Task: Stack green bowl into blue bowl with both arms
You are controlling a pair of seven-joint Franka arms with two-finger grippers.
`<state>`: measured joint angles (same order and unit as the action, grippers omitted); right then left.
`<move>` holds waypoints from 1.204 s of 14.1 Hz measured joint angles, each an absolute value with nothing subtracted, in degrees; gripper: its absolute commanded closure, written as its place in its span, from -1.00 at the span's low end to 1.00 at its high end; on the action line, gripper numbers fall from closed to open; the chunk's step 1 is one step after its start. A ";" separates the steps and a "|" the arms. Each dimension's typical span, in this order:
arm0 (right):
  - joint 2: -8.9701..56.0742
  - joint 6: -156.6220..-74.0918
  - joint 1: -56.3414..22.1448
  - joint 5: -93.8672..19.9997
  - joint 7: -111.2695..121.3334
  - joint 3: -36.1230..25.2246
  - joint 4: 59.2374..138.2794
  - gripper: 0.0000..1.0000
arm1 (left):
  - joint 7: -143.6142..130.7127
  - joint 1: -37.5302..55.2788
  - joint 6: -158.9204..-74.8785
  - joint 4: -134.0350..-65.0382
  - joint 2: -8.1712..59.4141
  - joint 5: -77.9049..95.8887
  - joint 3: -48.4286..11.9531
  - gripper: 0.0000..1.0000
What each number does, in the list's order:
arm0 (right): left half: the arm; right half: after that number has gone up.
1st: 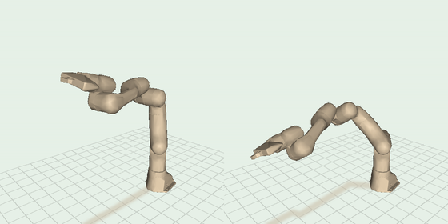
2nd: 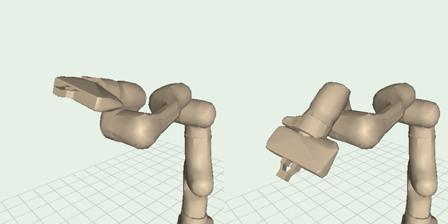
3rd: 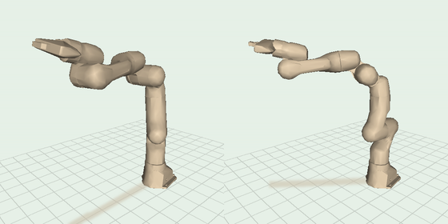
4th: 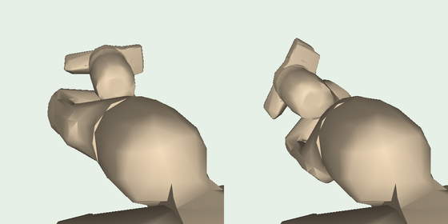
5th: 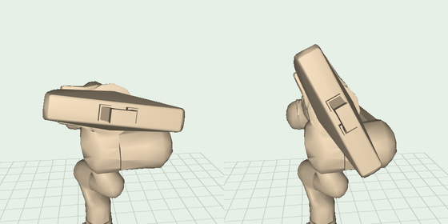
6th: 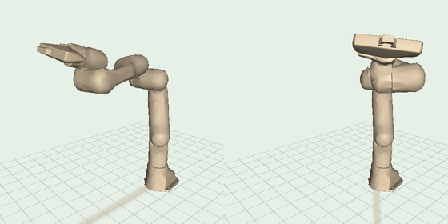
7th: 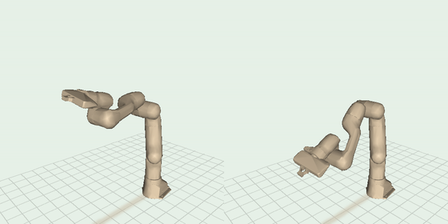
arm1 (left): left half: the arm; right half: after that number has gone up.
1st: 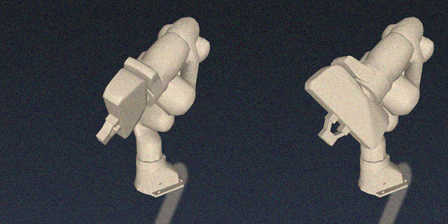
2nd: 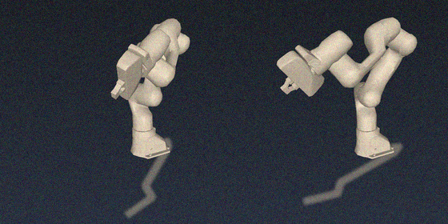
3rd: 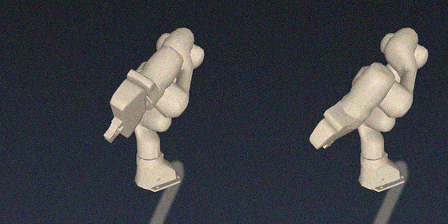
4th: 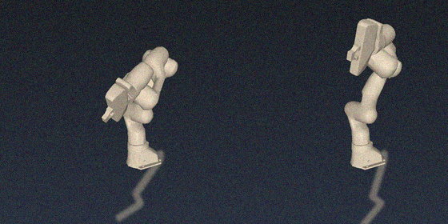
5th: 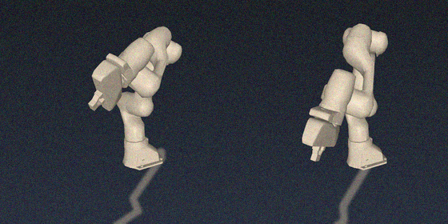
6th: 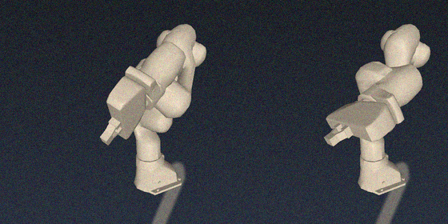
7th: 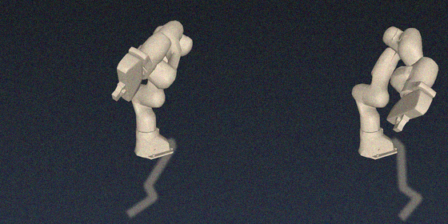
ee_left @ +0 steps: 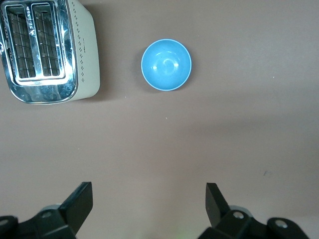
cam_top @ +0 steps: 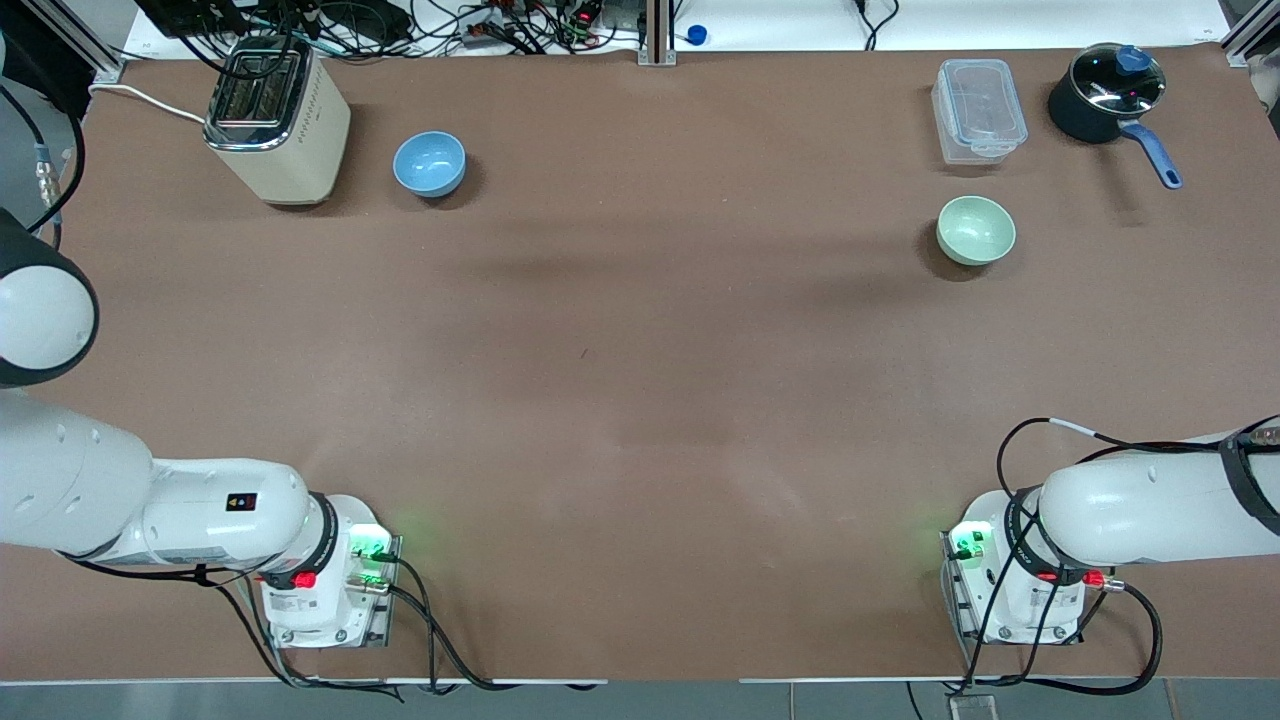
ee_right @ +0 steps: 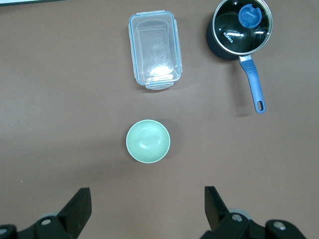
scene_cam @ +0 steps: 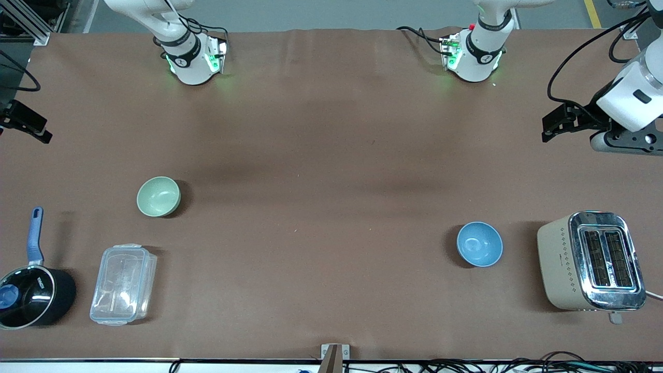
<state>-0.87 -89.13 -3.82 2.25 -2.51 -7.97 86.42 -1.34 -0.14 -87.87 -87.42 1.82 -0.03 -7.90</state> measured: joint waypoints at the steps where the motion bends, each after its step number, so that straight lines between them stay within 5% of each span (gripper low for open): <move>1: -0.86 -89.13 -3.71 2.23 -2.51 -7.97 86.40 -1.00 | -1.34 -0.14 -87.85 -87.42 1.82 -0.03 -7.90 -1.00; 7: -0.74 -88.63 -3.72 2.17 -2.49 -7.24 86.33 -1.00 | -1.26 -0.49 -88.00 -87.86 4.56 -1.09 -7.82 -1.00; 11: -0.08 -88.83 -3.43 2.15 -0.51 -7.56 94.10 -1.00 | -1.07 -1.39 -99.87 -88.90 21.36 -2.03 -7.44 -1.00; 15: 1.38 -109.99 -0.61 2.17 4.22 -7.99 113.35 -1.00 | -1.06 -2.40 -112.18 -88.31 35.64 -5.26 -7.34 -0.99; 17: 2.27 -123.47 0.23 2.19 5.43 -8.05 122.69 -1.00 | -1.06 -3.72 -115.79 -87.83 39.14 -5.77 -7.32 -0.78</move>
